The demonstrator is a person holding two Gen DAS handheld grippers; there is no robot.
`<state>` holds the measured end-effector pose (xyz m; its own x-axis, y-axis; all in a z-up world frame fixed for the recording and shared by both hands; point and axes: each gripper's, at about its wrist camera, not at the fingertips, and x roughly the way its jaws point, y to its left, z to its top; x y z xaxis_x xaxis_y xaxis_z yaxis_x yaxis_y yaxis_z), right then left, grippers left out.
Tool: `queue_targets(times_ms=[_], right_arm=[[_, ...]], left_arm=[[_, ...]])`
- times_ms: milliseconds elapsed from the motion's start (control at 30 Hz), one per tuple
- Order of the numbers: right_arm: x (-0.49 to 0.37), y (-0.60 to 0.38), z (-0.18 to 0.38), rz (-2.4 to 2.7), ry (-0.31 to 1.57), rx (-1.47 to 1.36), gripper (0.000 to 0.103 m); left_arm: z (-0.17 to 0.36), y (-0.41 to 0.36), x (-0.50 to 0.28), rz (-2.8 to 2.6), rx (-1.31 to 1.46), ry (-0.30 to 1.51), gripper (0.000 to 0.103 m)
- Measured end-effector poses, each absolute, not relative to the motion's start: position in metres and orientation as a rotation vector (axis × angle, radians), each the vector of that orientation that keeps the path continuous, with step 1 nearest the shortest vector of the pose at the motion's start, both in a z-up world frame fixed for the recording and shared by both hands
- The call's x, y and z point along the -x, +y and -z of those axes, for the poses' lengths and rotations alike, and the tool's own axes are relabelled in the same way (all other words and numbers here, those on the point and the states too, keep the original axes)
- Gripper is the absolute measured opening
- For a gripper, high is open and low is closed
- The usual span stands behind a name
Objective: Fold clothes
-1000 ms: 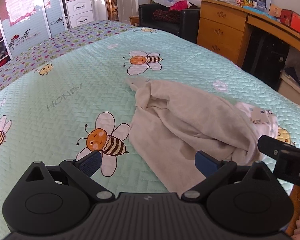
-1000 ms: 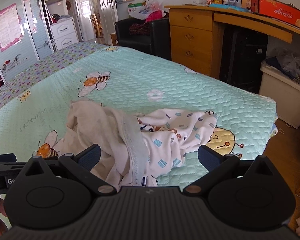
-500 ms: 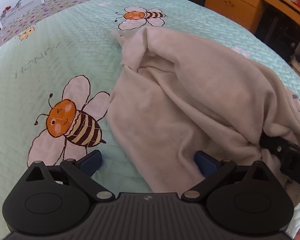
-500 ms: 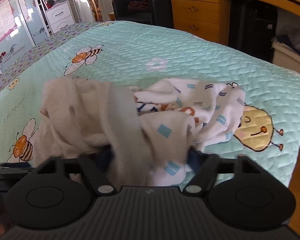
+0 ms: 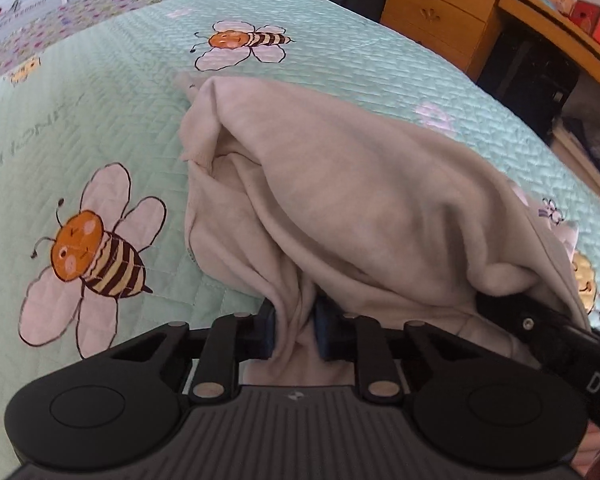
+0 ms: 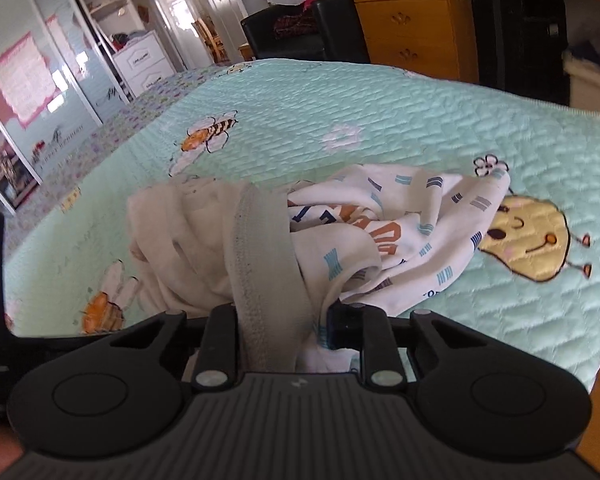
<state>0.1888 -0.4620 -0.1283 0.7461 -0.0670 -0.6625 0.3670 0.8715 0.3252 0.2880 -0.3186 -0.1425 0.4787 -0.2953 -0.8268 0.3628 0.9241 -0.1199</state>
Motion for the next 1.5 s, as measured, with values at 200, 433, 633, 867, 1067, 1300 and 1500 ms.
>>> queue_targets(times_ms=[200,433,633,867,1067,1300,1500], right_arm=[[-0.181,-0.461,0.127,0.244,0.687,-0.49,0.025],[-0.175,-0.455,0.116,0.248,0.65,-0.467,0.022],[-0.152,-0.431,0.091,0.208,0.578,-0.405,0.022],[-0.117,-0.39,0.053,0.105,0.515,-0.37,0.022],[-0.09,-0.336,0.014,-0.042,0.481,-0.322,0.022],[-0.064,-0.229,-0.028,-0.284,0.446,-0.268,0.022],[-0.048,-0.113,-0.059,-0.506,0.428,-0.202,0.022]], left_arm=[[0.147,-0.324,-0.271,0.446,-0.157,0.913,0.033],[0.137,-0.312,-0.265,0.498,-0.149,0.891,0.007],[0.12,-0.279,-0.24,0.528,-0.101,0.78,0.006],[0.086,-0.217,-0.195,0.526,-0.024,0.672,0.006],[0.05,-0.128,-0.145,0.447,0.028,0.599,0.006],[0.003,0.021,-0.07,0.238,0.078,0.532,0.006],[-0.032,0.136,0.0,0.011,0.099,0.496,0.007]])
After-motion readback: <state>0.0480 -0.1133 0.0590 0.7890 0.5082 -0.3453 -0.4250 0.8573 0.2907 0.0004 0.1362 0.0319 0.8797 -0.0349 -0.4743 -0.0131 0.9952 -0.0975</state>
